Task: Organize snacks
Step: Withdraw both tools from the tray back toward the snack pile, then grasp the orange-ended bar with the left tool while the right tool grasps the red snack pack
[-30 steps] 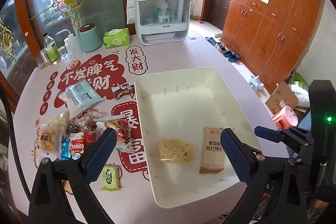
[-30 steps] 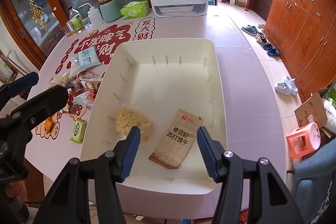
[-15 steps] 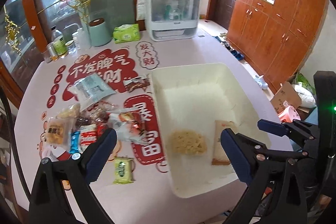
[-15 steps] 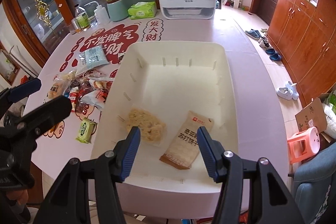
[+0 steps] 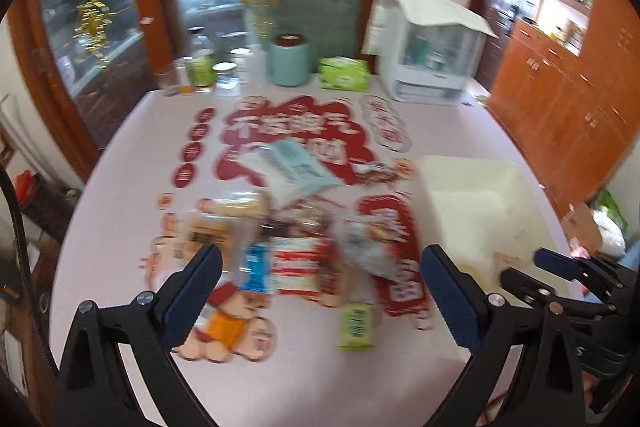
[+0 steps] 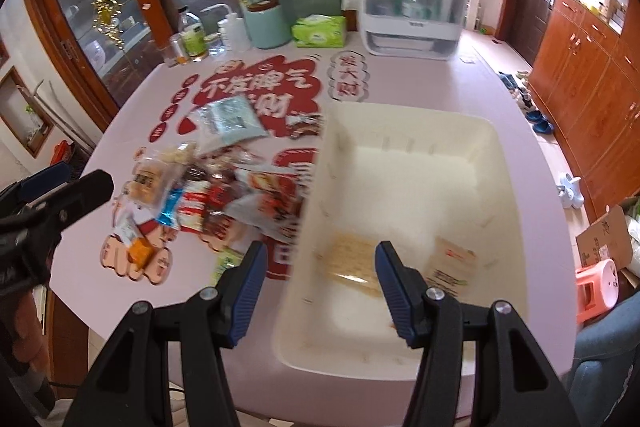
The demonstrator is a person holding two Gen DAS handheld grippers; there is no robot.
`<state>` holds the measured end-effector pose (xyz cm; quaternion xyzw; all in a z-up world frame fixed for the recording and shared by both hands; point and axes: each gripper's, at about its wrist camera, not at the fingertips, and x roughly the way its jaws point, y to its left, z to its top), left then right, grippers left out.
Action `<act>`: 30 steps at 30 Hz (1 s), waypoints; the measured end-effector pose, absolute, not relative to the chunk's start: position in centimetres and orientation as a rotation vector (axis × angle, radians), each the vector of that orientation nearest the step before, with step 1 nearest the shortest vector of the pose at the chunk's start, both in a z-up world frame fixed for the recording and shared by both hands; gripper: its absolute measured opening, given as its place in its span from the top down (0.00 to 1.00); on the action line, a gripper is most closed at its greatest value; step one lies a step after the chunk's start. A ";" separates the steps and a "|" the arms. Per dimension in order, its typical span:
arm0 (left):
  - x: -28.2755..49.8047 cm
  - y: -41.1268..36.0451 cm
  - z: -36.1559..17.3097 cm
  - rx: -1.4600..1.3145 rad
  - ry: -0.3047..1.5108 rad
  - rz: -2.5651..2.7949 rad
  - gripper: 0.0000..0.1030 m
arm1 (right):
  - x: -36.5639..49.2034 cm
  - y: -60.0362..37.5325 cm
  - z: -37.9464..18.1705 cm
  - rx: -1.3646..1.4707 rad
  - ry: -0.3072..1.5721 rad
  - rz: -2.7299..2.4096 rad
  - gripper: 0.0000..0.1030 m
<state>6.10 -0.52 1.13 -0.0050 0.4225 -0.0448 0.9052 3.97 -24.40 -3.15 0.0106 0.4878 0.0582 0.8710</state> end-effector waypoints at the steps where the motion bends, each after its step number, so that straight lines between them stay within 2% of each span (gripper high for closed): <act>1: 6.3 0.6 1.2 -0.010 0.867 -0.073 0.04 | 4.2 -23.5 -3.0 0.018 1.016 0.129 0.45; 8: 7.8 8.4 1.0 0.009 0.834 0.081 0.04 | 5.5 -17.6 -3.2 -0.024 1.025 0.171 0.45; 14: 8.8 13.2 -1.4 -0.037 0.892 0.143 0.04 | 7.5 -13.7 -4.3 -0.039 1.044 0.196 0.45; 20: 9.6 15.9 -7.2 -0.080 1.024 0.206 0.04 | 10.4 -10.3 -7.1 -0.036 1.087 0.222 0.45; 30: 10.6 18.2 -17.2 -0.257 1.237 0.257 0.04 | 14.8 -6.9 -15.2 -0.051 1.196 0.198 0.45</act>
